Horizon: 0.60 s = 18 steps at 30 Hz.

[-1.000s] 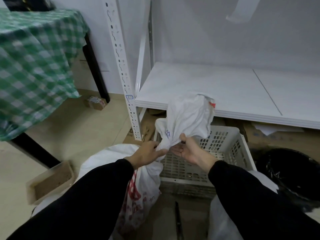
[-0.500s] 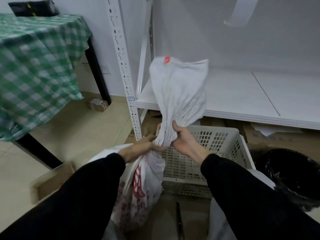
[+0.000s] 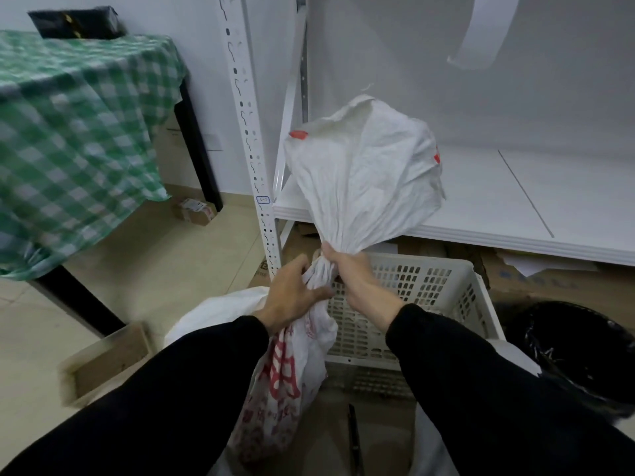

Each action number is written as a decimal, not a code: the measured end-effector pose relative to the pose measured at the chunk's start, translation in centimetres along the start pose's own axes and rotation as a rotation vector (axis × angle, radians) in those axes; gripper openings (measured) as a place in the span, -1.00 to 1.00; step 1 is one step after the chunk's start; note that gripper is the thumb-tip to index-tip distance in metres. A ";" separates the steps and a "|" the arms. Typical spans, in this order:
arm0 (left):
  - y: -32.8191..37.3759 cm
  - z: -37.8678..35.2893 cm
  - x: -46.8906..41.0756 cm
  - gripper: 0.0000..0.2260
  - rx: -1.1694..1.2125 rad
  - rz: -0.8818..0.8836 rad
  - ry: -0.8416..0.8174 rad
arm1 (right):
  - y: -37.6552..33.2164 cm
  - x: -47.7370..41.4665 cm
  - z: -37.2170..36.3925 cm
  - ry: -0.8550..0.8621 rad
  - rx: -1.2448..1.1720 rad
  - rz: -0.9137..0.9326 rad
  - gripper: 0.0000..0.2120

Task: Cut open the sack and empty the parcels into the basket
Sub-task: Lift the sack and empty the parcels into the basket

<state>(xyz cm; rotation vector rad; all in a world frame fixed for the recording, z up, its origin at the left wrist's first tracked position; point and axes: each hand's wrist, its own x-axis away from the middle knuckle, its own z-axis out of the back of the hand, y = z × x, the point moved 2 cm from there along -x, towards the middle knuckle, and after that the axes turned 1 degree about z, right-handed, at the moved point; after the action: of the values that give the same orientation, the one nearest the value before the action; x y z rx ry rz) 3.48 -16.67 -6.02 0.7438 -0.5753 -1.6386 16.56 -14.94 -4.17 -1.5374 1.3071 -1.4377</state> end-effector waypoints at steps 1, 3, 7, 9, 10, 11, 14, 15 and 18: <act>-0.1 -0.1 -0.1 -0.54 0.060 0.043 -0.055 | 0.0 -0.3 0.0 0.042 -0.069 -0.032 -0.68; -0.3 0.7 -0.6 -0.46 0.310 0.265 -0.245 | -0.2 -0.6 0.4 -0.034 -0.251 -0.100 -0.73; -0.4 3.0 -1.8 -0.51 0.540 0.434 -0.694 | 0.4 -0.7 2.2 -0.291 -0.414 -0.158 -0.59; -0.7 3.2 -2.1 -0.62 0.414 0.384 -0.600 | 0.6 -0.9 2.9 -0.317 -0.439 -0.167 -0.51; -0.9 3.2 -2.2 -0.67 0.337 0.348 -0.469 | 0.6 -1.0 3.0 -0.309 -0.434 -0.162 -0.53; -1.2 3.2 -2.4 -0.70 0.277 0.316 -0.321 | 0.4 -0.9 2.9 -0.296 -0.405 -0.154 -0.59; -1.4 2.5 -2.0 -0.71 0.149 0.242 -0.003 | -0.1 -0.4 1.2 -0.226 -0.150 -0.088 -0.65; -1.1 2.0 -1.7 -0.71 0.123 0.224 0.032 | 0.1 -0.5 0.6 -0.168 -0.062 -0.059 -0.58; -0.8 0.9 -1.3 -0.69 0.193 0.206 0.034 | 0.3 -1.1 0.2 0.047 -0.035 -0.014 -0.66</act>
<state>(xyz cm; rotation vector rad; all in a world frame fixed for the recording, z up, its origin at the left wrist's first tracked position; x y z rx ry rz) 2.43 -15.32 -5.79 0.8231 -0.7671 -1.3915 16.81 -14.02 -4.84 -1.5463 1.3581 -1.4749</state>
